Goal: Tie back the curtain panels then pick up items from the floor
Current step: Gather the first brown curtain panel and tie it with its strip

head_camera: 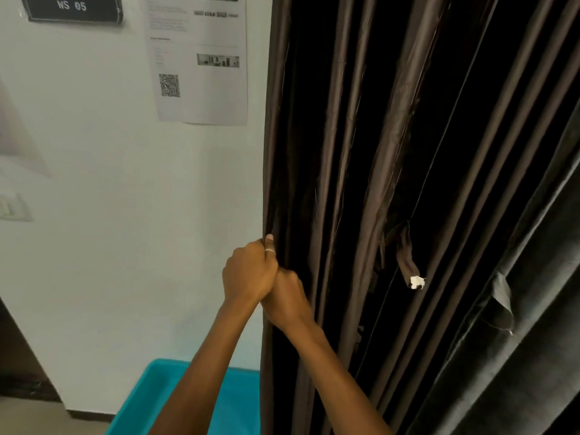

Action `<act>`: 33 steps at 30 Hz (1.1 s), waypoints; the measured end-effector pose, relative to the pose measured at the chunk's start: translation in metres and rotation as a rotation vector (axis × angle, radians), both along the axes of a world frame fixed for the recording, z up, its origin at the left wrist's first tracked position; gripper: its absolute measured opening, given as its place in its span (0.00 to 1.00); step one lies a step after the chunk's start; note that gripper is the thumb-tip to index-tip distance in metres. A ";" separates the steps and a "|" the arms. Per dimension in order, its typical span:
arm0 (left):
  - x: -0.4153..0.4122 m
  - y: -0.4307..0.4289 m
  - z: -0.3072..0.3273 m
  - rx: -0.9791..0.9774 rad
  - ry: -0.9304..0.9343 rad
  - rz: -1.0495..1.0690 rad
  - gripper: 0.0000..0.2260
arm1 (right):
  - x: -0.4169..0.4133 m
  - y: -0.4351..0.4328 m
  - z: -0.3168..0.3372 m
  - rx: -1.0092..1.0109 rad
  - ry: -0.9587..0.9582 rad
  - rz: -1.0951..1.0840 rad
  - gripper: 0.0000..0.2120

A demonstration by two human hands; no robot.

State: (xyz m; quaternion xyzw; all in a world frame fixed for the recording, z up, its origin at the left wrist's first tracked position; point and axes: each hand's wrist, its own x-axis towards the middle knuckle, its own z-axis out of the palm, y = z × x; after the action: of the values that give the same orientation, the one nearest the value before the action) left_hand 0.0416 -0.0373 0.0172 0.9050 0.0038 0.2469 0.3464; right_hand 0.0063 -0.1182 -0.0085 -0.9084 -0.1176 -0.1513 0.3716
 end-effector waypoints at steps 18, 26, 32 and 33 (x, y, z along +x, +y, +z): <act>0.000 0.035 -0.009 -0.036 -0.107 -0.111 0.18 | -0.006 -0.072 0.027 -0.008 -0.410 -0.549 0.08; 0.008 0.078 -0.007 -0.053 -0.083 -0.101 0.17 | -0.018 -0.062 0.010 -0.001 -0.465 -0.757 0.07; 0.000 0.054 -0.009 -0.005 -0.156 -0.271 0.15 | -0.024 0.007 -0.012 0.029 -0.367 -0.512 0.07; 0.000 0.050 -0.010 -0.005 -0.148 -0.295 0.16 | -0.023 0.014 -0.014 0.029 -0.353 -0.482 0.07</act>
State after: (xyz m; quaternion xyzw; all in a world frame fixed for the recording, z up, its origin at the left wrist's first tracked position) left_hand 0.0416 0.0127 0.0076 0.8743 -0.1542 0.2592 0.3803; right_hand -0.0164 -0.1040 -0.0223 -0.8645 0.0407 -0.3923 0.3116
